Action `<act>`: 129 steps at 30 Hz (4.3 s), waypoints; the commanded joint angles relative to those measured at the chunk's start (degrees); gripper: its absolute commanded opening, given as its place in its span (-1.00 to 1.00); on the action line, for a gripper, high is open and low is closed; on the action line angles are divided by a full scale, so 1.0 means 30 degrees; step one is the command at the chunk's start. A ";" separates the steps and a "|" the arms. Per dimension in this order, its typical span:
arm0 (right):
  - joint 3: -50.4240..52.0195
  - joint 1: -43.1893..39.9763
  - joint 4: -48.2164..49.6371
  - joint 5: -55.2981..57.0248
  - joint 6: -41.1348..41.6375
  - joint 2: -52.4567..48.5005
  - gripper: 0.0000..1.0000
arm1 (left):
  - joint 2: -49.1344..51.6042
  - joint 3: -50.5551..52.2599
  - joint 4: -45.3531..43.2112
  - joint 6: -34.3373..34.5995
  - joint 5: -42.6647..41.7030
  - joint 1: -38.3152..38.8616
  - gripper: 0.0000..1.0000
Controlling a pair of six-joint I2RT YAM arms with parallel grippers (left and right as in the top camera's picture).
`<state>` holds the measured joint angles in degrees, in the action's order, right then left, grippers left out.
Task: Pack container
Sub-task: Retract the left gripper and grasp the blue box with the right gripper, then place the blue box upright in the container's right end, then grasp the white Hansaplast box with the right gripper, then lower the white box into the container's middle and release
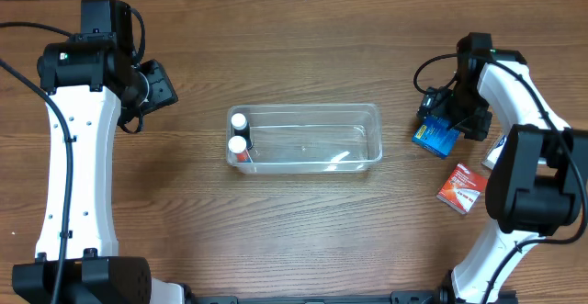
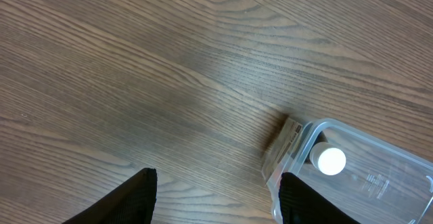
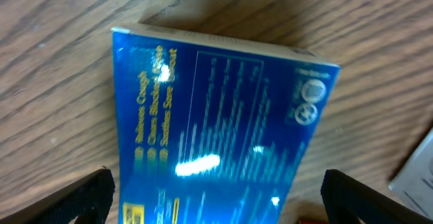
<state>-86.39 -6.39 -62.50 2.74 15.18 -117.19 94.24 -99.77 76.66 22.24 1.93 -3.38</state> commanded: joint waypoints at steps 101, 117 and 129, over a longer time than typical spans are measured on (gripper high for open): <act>0.0605 -0.7038 0.0044 0.2127 0.0357 -0.0576 1.00 | -0.0423 -0.0401 0.0364 -0.0423 -0.0095 0.0007 0.21; -0.0226 -0.6856 0.0051 -0.0466 0.0277 0.1027 0.64 | -0.0423 -0.0401 0.0364 -0.0430 -0.0095 0.0007 0.21; -0.0991 0.9872 -0.0007 -0.2317 0.1348 1.0251 0.61 | -0.0423 -0.0401 0.0357 -0.0423 -0.0095 0.0007 0.21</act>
<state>-88.82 15.29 -64.64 -5.54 14.85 -85.52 94.24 -99.77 77.97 22.04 1.93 -3.38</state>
